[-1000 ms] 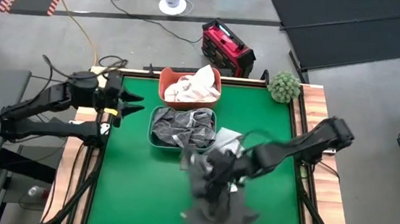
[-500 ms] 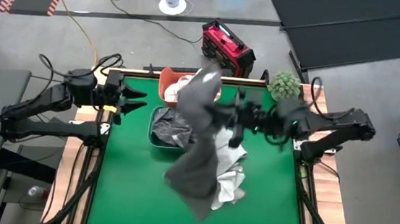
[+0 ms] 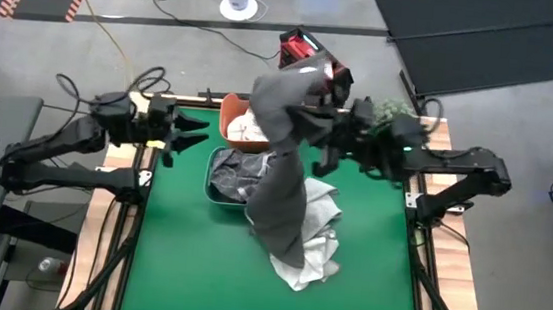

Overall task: Sort towels by color in basket
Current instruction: Put the gray towel into the green bin

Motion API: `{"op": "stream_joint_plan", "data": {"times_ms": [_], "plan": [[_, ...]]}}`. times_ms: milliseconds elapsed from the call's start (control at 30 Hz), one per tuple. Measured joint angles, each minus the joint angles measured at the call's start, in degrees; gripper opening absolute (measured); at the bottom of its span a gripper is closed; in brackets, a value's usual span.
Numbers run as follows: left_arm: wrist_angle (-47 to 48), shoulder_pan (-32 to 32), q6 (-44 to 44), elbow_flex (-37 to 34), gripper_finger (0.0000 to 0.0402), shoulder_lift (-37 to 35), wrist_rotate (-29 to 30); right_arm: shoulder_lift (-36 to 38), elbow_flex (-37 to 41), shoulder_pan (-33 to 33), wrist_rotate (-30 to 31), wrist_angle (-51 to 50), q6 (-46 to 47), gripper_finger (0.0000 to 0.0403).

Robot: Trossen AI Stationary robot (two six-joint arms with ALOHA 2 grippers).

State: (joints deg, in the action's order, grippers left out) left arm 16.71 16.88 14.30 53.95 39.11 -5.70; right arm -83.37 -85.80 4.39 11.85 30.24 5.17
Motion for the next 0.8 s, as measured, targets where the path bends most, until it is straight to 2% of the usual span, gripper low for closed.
{"op": "stream_joint_plan", "data": {"times_ms": [133, 433, 633, 800], "plan": [[-0.1, 0.0, -0.5, 0.0, 0.0167, 2.6, 0.0, -4.0, 0.0, -2.1, -0.2, -7.2, 8.2, 0.0032], [0.0, 0.0, -2.5, 0.0, 0.0167, 2.1, 5.6, -15.0, 0.0, -5.1, 0.0, -39.6, 26.2, 0.0032], [7.6, 0.0, -1.8, 0.0, 0.0167, 3.7, 5.6, -23.3, 0.0, -5.7, -6.4, -46.1, 34.0, 0.0032], [9.4, 0.0, -0.9, -2.9, 0.0167, 7.5, 5.9, -27.7, 0.0, -5.8, -7.4, -49.7, 37.3, 0.0034]]}}
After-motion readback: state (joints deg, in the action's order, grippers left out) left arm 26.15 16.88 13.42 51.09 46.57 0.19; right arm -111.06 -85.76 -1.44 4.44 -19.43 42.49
